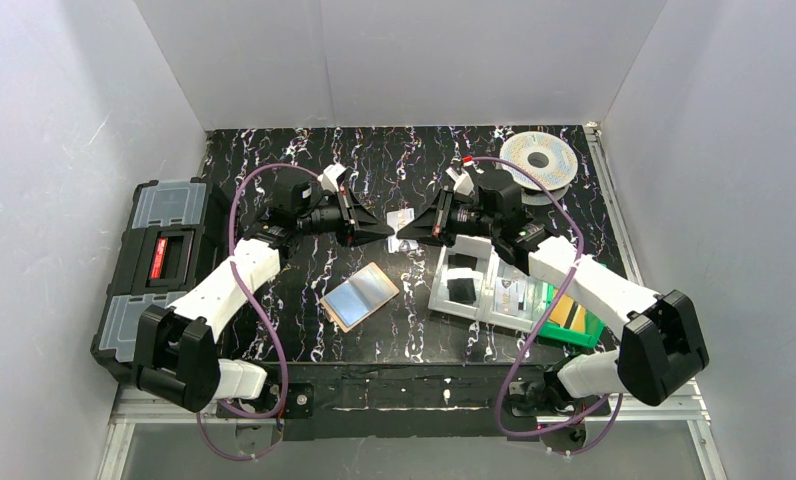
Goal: Take the credit cards out of the card holder
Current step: Place the credit card in the storage box.
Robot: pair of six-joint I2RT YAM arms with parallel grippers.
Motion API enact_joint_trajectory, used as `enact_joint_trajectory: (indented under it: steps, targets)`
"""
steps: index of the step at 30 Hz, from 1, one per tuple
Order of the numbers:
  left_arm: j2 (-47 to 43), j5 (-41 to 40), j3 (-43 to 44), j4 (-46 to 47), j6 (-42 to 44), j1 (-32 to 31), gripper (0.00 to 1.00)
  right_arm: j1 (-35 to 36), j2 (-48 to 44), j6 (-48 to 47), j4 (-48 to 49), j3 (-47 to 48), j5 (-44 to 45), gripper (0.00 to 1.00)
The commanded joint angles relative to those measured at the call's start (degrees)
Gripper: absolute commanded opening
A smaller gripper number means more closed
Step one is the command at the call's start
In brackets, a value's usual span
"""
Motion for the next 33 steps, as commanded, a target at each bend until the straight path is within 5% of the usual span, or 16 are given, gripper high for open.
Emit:
enact_joint_trajectory:
  steps: [1,8,16,24,33]
  targets:
    - [-0.53,0.48,3.07,-1.77,1.16,-0.09,0.14,-0.05,-2.53,-4.23,-3.83,0.56,2.19,0.01]
    - [-0.69,-3.82,4.77,-10.47,4.73,-0.09,0.67,-0.04,-5.45,-8.88,-16.23,2.82,9.49,0.01]
    - [-0.02,-18.85,12.49,-33.07,18.08,-0.14,0.95,-1.68,-14.00,-17.85,-44.95,4.05,34.17,0.01]
    - [1.58,-19.56,12.87,-34.71,19.59,-0.60,0.98,-5.79,-15.55,-19.76,-63.88,2.85,56.46,0.01]
    - [1.96,-18.22,13.36,-35.89,21.35,-0.67,0.98,-8.25,-8.26,-21.88,-63.65,2.26,61.22,0.01]
